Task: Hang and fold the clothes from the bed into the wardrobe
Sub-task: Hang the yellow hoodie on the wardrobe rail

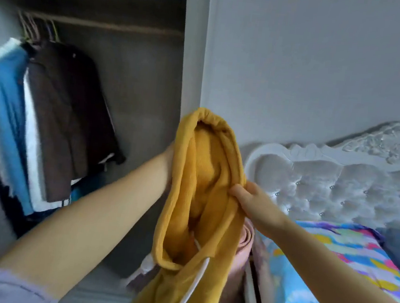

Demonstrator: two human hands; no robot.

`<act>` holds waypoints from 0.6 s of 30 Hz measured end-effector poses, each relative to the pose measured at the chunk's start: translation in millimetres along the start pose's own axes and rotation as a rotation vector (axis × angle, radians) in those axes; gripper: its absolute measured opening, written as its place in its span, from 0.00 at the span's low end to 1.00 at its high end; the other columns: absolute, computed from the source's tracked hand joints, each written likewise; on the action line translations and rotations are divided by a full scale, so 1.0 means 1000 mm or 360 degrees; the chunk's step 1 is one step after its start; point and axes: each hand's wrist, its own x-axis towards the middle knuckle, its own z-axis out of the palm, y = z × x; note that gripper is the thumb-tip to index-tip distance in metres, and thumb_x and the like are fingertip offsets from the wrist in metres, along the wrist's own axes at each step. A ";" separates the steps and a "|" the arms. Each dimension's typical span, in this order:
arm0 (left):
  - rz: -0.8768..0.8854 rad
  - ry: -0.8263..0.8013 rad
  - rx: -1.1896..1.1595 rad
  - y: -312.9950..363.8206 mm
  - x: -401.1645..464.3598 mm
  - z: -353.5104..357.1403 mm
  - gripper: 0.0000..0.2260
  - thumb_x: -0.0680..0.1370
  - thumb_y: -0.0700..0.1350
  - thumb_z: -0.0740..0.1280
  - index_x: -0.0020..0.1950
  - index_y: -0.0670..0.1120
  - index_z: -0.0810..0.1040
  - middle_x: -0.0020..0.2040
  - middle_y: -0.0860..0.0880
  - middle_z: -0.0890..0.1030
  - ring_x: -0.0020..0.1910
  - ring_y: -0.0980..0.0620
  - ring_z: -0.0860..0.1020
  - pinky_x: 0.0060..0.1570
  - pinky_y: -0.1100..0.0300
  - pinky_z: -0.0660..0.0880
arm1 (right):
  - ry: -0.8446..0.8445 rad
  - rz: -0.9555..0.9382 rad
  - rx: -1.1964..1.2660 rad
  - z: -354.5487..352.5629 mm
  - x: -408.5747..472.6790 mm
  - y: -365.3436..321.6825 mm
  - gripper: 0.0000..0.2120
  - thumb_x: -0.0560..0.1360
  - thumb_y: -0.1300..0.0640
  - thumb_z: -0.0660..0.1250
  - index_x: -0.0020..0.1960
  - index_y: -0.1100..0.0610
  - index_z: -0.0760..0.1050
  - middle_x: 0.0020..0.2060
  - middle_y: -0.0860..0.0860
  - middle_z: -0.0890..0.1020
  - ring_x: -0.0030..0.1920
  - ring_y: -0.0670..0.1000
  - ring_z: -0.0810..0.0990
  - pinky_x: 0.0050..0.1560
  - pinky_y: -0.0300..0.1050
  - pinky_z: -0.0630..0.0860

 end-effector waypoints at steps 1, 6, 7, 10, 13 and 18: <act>-0.0067 0.0097 0.0092 -0.013 -0.011 -0.018 0.19 0.82 0.47 0.57 0.68 0.37 0.72 0.67 0.35 0.72 0.64 0.37 0.73 0.66 0.41 0.68 | 0.0046 0.0031 0.0110 0.006 0.000 0.002 0.11 0.78 0.61 0.59 0.39 0.58 0.76 0.28 0.47 0.80 0.30 0.45 0.78 0.29 0.35 0.73; -0.0420 0.0507 -0.0162 -0.074 -0.125 -0.058 0.23 0.69 0.68 0.67 0.50 0.51 0.84 0.48 0.43 0.85 0.46 0.43 0.84 0.44 0.47 0.81 | 0.0169 0.0371 0.0699 0.038 0.006 0.000 0.06 0.75 0.56 0.63 0.47 0.58 0.76 0.29 0.51 0.83 0.30 0.48 0.83 0.29 0.40 0.77; -0.0461 0.0549 -0.0144 -0.084 -0.146 -0.064 0.28 0.67 0.73 0.64 0.54 0.54 0.81 0.52 0.44 0.84 0.50 0.42 0.83 0.48 0.46 0.80 | 0.0164 0.0456 0.0778 0.049 0.006 -0.002 0.09 0.74 0.54 0.65 0.50 0.58 0.77 0.33 0.53 0.85 0.34 0.50 0.85 0.33 0.44 0.80; -0.0369 0.0608 0.0089 -0.093 -0.189 -0.069 0.40 0.58 0.80 0.61 0.64 0.60 0.71 0.60 0.52 0.78 0.57 0.49 0.78 0.52 0.51 0.77 | 0.0077 0.0681 0.0900 0.086 0.008 -0.012 0.18 0.71 0.49 0.70 0.56 0.57 0.76 0.46 0.59 0.85 0.46 0.60 0.84 0.48 0.58 0.81; -0.0408 0.0614 0.0592 -0.101 -0.194 -0.078 0.33 0.67 0.70 0.68 0.69 0.63 0.62 0.60 0.56 0.75 0.54 0.54 0.76 0.55 0.52 0.74 | -0.0079 0.0777 0.0921 0.125 0.008 -0.028 0.22 0.70 0.48 0.71 0.60 0.55 0.72 0.53 0.59 0.81 0.52 0.62 0.80 0.56 0.62 0.77; -0.0976 0.0497 0.0421 -0.102 -0.186 -0.115 0.10 0.81 0.48 0.62 0.45 0.46 0.78 0.36 0.46 0.82 0.38 0.49 0.79 0.45 0.52 0.80 | -0.0279 0.0674 0.0915 0.173 0.029 -0.055 0.25 0.70 0.52 0.70 0.64 0.56 0.68 0.56 0.61 0.78 0.55 0.63 0.79 0.59 0.62 0.75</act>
